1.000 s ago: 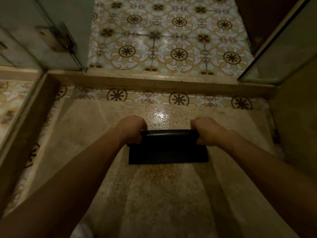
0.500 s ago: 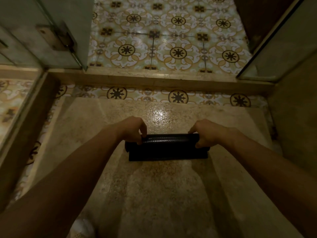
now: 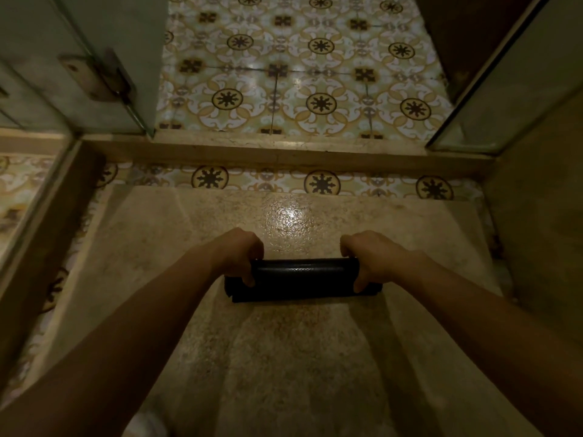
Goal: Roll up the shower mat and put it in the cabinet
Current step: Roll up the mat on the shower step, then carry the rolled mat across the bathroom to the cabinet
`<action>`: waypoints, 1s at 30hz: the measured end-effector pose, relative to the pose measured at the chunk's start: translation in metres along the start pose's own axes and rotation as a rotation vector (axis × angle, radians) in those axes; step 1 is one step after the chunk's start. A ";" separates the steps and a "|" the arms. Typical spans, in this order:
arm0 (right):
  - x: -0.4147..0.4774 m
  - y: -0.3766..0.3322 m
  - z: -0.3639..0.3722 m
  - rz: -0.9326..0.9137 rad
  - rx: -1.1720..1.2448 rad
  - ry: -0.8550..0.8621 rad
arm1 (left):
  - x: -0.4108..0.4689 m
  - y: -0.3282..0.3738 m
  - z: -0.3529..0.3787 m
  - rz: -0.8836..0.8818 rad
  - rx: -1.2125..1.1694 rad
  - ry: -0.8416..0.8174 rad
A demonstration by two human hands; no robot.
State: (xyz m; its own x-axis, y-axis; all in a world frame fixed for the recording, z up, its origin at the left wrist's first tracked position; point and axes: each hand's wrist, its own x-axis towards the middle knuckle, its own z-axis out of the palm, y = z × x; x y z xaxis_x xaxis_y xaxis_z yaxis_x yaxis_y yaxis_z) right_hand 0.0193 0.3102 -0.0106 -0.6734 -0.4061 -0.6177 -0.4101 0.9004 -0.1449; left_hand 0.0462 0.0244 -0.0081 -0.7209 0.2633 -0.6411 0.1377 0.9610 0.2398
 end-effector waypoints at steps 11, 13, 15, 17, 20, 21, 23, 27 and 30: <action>0.003 -0.001 0.023 -0.078 -0.100 -0.065 | -0.007 0.000 0.020 0.080 0.037 -0.020; -0.001 0.000 0.026 -0.100 -0.099 -0.068 | -0.009 -0.003 0.025 0.104 0.016 -0.021; -0.004 0.001 0.029 -0.112 -0.121 -0.054 | -0.010 -0.004 0.030 0.131 0.032 -0.011; -0.009 -0.001 0.038 -0.149 -0.199 -0.034 | -0.012 -0.003 0.039 0.159 0.067 -0.017; -0.016 -0.004 0.050 -0.171 -0.249 0.029 | -0.018 -0.002 0.050 0.180 0.052 -0.024; -0.020 -0.005 0.051 -0.156 -0.222 0.041 | -0.020 -0.002 0.051 0.178 0.027 -0.030; -0.027 -0.006 0.047 -0.107 -0.157 0.056 | -0.026 -0.001 0.046 0.171 -0.014 -0.047; -0.049 -0.025 -0.001 0.014 -0.042 -0.008 | -0.053 0.003 0.000 0.145 0.000 0.002; -0.082 -0.043 -0.068 0.053 -0.060 -0.021 | -0.089 0.008 -0.063 0.111 0.115 0.059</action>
State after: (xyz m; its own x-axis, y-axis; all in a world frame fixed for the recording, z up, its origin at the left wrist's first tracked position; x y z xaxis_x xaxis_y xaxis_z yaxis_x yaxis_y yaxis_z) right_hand 0.0502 0.2945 0.0984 -0.6822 -0.3546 -0.6394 -0.4113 0.9092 -0.0654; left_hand 0.0683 0.0033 0.0966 -0.7354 0.3661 -0.5702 0.2929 0.9306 0.2197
